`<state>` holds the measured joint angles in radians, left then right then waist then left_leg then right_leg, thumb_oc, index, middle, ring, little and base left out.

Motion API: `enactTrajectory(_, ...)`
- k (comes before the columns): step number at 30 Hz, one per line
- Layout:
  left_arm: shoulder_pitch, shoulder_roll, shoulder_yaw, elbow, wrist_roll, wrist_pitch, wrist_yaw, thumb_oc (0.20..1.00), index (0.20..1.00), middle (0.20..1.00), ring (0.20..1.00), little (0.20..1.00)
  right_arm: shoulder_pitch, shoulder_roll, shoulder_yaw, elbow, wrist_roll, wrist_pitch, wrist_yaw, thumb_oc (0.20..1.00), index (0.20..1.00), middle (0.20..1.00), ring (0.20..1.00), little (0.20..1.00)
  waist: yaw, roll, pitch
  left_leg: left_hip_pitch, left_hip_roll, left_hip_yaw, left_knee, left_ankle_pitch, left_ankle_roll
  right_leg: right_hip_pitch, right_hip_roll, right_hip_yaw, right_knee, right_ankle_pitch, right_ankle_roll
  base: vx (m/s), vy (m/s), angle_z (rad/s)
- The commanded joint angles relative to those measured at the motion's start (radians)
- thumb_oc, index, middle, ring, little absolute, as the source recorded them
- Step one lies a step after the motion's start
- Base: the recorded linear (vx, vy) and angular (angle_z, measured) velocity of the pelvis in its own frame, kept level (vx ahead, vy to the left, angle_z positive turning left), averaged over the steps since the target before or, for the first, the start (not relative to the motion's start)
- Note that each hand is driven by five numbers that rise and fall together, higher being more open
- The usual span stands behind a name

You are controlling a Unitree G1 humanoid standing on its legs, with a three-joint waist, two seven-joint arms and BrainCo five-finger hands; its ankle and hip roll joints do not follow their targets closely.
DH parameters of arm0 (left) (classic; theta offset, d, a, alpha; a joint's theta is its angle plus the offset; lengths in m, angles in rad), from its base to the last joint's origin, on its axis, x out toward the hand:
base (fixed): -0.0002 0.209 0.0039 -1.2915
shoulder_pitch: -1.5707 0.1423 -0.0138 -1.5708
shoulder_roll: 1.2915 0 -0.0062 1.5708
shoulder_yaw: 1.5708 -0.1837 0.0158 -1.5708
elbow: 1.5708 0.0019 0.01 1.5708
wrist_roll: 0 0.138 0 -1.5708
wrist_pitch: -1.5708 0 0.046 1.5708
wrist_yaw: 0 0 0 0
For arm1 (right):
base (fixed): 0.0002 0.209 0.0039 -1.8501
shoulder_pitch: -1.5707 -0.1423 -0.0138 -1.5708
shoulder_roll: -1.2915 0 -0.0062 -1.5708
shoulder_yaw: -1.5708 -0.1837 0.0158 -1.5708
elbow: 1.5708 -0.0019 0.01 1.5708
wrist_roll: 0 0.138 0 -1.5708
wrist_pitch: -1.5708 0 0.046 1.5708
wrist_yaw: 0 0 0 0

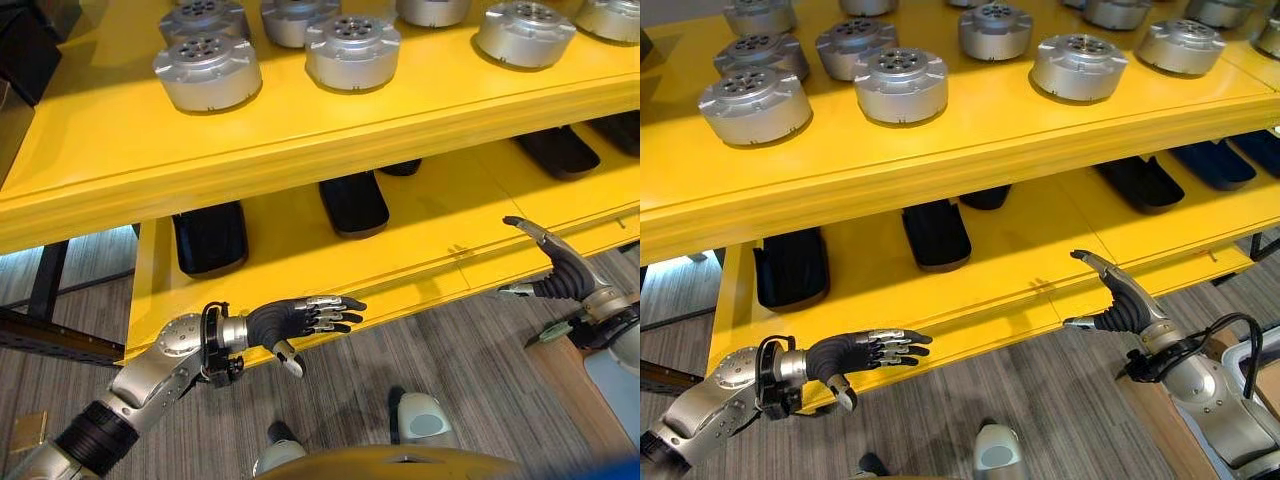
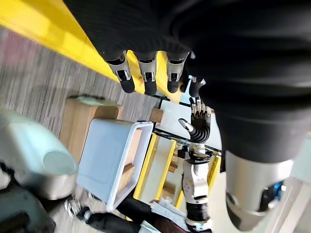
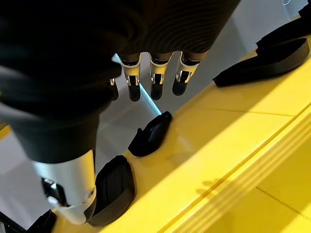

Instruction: Move parts from the plastic box to the shelf.

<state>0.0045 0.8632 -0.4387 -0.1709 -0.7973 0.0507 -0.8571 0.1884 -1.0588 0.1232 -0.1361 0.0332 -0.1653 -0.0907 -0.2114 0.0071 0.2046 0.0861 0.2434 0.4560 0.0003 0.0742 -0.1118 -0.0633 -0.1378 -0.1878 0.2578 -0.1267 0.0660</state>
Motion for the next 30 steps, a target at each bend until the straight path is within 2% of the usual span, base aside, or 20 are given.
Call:
enactTrajectory(1, -0.021, 0.002, 0.008, -0.018, -0.063, 0.005, -0.044, 1.0, 1.0, 1.0, 1.0, 1.0, -0.056, 0.04, -0.034, -0.035, -0.03, 0.012, -0.045, 1.0, 1.0, 1.0, 1.0, 1.0, 0.011, -0.045, 0.015, 0.007, 0.005, 0.04, 0.109, -0.099, 0.057, 0.098, -0.031, -0.057, -0.028, -0.011, 0.048, 0.03, -0.061, -0.05)
enactTrajectory(5, -0.043, -0.005, -0.01, -0.018, -0.076, 0.01, -0.038, 1.0, 1.0, 1.0, 1.0, 1.0, -0.053, 0.038, -0.048, -0.034, -0.064, 0.04, -0.074, 1.0, 1.0, 1.0, 1.0, 1.0, 0.006, -0.049, 0.016, 0.007, 0.009, 0.052, 0.12, -0.105, 0.058, 0.098, -0.022, -0.059, -0.028, -0.011, 0.042, 0.03, -0.063, -0.07)
enactTrajectory(6, -0.054, -0.011, -0.026, -0.022, -0.08, 0.019, -0.04, 1.0, 1.0, 1.0, 1.0, 1.0, -0.073, 0.039, -0.038, -0.029, -0.086, 0.071, -0.086, 1.0, 1.0, 1.0, 1.0, 1.0, 0.007, -0.05, 0.018, 0.006, 0.012, 0.059, 0.126, -0.107, 0.058, 0.096, -0.018, -0.06, -0.028, -0.012, 0.04, 0.03, -0.088, -0.12)
enactTrajectory(13, -0.143, -0.057, -0.099, -0.026, -0.132, 0.034, -0.019, 1.0, 1.0, 1.0, 1.0, 1.0, -0.198, 0.052, 0.048, 0.012, -0.133, 0.103, -0.12, 1.0, 1.0, 1.0, 1.0, 1.0, 0.016, -0.048, 0.029, -0.004, 0.035, 0.065, 0.116, -0.084, 0.045, 0.084, -0.005, -0.064, -0.023, -0.014, 0.031, -0.02, -0.182, -0.09)
enactTrajectory(16, -0.166, -0.101, -0.146, -0.033, -0.135, 0.018, 0.034, 1.0, 1.0, 1.0, 1.0, 1.0, -0.25, 0.062, 0.098, 0.012, -0.111, 0.113, -0.13, 1.0, 1.0, 1.0, 1.0, 1.0, 0.019, -0.042, 0.034, -0.018, 0.089, 0.052, 0.134, -0.058, 0.023, 0.072, 0.01, -0.078, 0.031, -0.049, -0.001, -0.04, -0.404, 0.14)
enactTrajectory(18, -0.161, -0.131, -0.147, -0.039, -0.153, -0.025, 0.125, 1.0, 1.0, 1.0, 1.0, 1.0, -0.283, 0.073, 0.143, 0.014, -0.093, 0.12, -0.089, 1.0, 1.0, 1.0, 1.0, 1.0, 0.024, -0.031, 0.031, -0.013, 0.135, 0.041, 0.131, -0.006, -0.003, 0.066, 0.017, -0.092, 0.055, -0.069, -0.019, 0.01, -0.302, 0.11)
enactTrajectory(20, -0.152, -0.168, -0.139, -0.044, -0.173, -0.038, 0.188, 1.0, 1.0, 1.0, 1.0, 1.0, -0.29, 0.087, 0.161, 0.013, -0.118, 0.108, -0.046, 1.0, 1.0, 1.0, 1.0, 1.0, 0.029, -0.022, 0.029, -0.01, 0.187, 0.029, 0.133, 0.082, -0.039, 0.072, 0.028, -0.105, 0.051, -0.076, -0.034, 0.0, -0.239, 0.07)
enactTrajectory(21, -0.145, -0.186, -0.126, -0.044, -0.183, -0.03, 0.196, 1.0, 1.0, 1.0, 1.0, 1.0, -0.286, 0.088, 0.165, 0.011, -0.12, 0.105, -0.039, 1.0, 1.0, 1.0, 1.0, 1.0, 0.03, -0.018, 0.028, -0.004, 0.19, 0.029, 0.118, 0.098, -0.045, 0.077, 0.03, -0.112, 0.045, -0.075, -0.037, 0.0, -0.187, 0.19)
enactTrajectory(22, -0.133, -0.213, -0.115, -0.035, -0.167, -0.021, 0.189, 1.0, 1.0, 1.0, 1.0, 1.0, -0.277, 0.094, 0.173, 0.01, -0.125, 0.103, -0.037, 1.0, 1.0, 1.0, 1.0, 1.0, 0.032, -0.013, 0.029, -0.012, 0.194, 0.034, 0.127, 0.141, -0.057, 0.091, 0.034, -0.128, 0.024, -0.071, -0.042, -0.01, -0.13, 0.21)
enactTrajectory(24, -0.131, -0.211, -0.109, -0.031, -0.154, -0.022, 0.18, 1.0, 1.0, 1.0, 1.0, 1.0, -0.275, 0.096, 0.172, 0.015, -0.126, 0.101, -0.037, 1.0, 1.0, 1.0, 1.0, 1.0, 0.028, -0.012, 0.03, -0.017, 0.187, 0.06, 0.141, 0.126, -0.052, 0.096, 0.033, -0.143, 0.021, -0.073, -0.043, -0.02, -0.09, 0.3)
enactTrajectory(25, -0.122, -0.202, -0.103, -0.031, -0.135, -0.022, 0.184, 1.0, 1.0, 1.0, 1.0, 1.0, -0.273, 0.101, 0.17, 0.02, -0.113, 0.104, -0.033, 1.0, 1.0, 1.0, 1.0, 1.0, 0.021, -0.015, 0.03, -0.015, 0.167, 0.116, 0.16, 0.083, -0.034, 0.104, 0.025, -0.169, 0.01, -0.072, -0.043, -0.07, -0.144, 0.47)
enactTrajectory(26, -0.105, -0.193, -0.094, -0.032, -0.15, -0.026, 0.188, 1.0, 1.0, 1.0, 1.0, 1.0, -0.27, 0.109, 0.174, 0.028, -0.089, 0.114, -0.037, 1.0, 1.0, 1.0, 1.0, 1.0, 0.018, -0.018, 0.027, -0.022, 0.122, 0.159, 0.199, 0.041, -0.014, 0.123, 0.035, -0.187, -0.044, -0.052, -0.045, -0.08, -0.171, 0.56)
enactTrajectory(28, -0.087, -0.19, -0.078, -0.035, -0.157, -0.03, 0.185, 1.0, 1.0, 1.0, 1.0, 1.0, -0.251, 0.126, 0.172, 0.039, -0.076, 0.101, -0.05, 1.0, 1.0, 1.0, 1.0, 1.0, 0.015, -0.018, 0.024, -0.035, 0.063, 0.187, 0.219, -0.011, 0.015, 0.137, 0.043, -0.19, -0.098, -0.023, -0.035, -0.07, -0.089, 0.6)
enactTrajectory(30, -0.051, -0.19, -0.044, -0.046, -0.156, -0.022, 0.166, 1.0, 1.0, 1.0, 1.0, 1.0, -0.212, 0.169, 0.16, 0.045, -0.071, 0.096, -0.071, 1.0, 1.0, 1.0, 1.0, 1.0, 0.018, -0.017, 0.01, -0.044, -0.026, 0.206, 0.205, -0.067, 0.056, 0.148, 0.053, -0.181, -0.176, 0.027, -0.018, -0.06, -0.002, 0.4)
